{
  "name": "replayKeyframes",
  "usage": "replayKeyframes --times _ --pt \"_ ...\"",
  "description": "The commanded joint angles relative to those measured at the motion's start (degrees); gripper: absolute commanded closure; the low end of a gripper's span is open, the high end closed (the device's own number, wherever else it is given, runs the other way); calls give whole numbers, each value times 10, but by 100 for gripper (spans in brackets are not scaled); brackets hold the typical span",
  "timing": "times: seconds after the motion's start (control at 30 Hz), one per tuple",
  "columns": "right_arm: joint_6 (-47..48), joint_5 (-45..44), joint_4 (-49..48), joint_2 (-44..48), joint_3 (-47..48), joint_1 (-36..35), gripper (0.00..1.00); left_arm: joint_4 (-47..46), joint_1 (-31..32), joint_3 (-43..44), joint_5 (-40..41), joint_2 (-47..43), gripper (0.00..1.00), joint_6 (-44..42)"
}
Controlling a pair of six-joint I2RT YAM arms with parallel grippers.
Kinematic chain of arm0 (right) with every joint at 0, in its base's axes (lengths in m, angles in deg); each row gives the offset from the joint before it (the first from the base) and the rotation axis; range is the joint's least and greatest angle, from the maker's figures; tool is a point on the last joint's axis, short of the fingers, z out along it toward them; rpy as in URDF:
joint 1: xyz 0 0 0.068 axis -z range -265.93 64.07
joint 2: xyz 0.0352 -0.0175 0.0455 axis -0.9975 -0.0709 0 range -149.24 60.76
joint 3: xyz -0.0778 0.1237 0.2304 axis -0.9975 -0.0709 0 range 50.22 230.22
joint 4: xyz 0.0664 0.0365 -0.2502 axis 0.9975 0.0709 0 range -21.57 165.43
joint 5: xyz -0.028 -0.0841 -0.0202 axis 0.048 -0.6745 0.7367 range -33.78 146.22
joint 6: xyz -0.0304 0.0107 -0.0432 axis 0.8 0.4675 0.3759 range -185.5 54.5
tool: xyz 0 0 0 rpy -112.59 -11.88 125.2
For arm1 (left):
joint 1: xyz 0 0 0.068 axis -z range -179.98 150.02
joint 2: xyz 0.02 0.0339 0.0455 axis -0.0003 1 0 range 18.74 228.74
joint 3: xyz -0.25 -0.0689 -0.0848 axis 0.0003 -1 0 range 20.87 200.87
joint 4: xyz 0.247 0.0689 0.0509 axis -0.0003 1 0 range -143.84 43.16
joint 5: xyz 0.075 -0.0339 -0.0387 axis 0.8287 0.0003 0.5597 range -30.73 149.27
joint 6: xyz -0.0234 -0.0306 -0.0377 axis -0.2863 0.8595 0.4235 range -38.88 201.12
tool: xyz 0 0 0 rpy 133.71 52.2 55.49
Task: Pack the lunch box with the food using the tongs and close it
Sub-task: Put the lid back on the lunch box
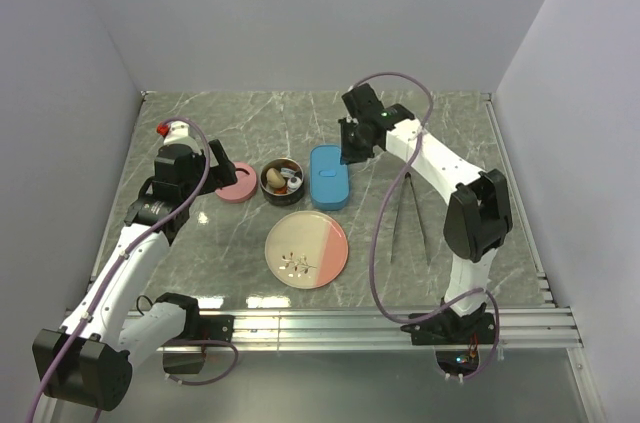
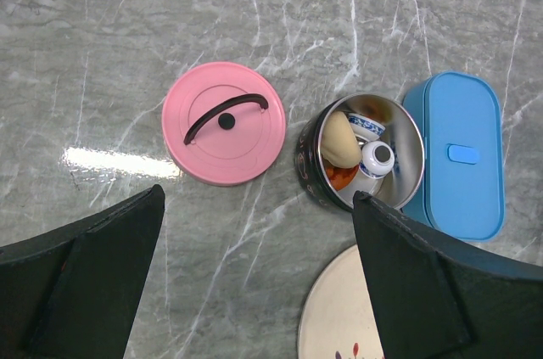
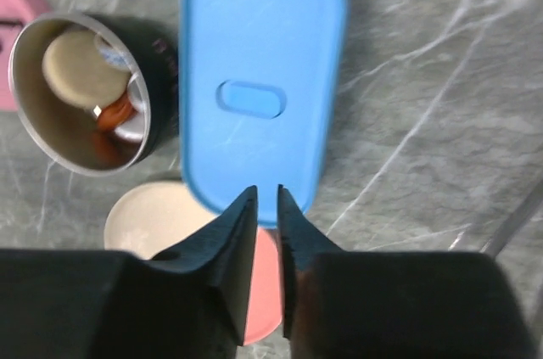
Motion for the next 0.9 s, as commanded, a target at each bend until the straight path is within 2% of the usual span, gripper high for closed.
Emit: replayKeyframes --times 0.0,0.17,0.6,0.87 --pt "0 7 -13 36 -30 -33 79 -22 -2 -5 -9 -11 1 -1" --pt "-19 24 -43 37 -83 -58 82 -21 -2 -2 -12 -10 1 0" --pt "-12 18 -60 -38 -95 -70 82 -19 -2 -1 -8 -14 0 -2" --pt "-14 20 -62 -45 -104 -70 82 -18 -2 -1 -6 -18 1 -3"
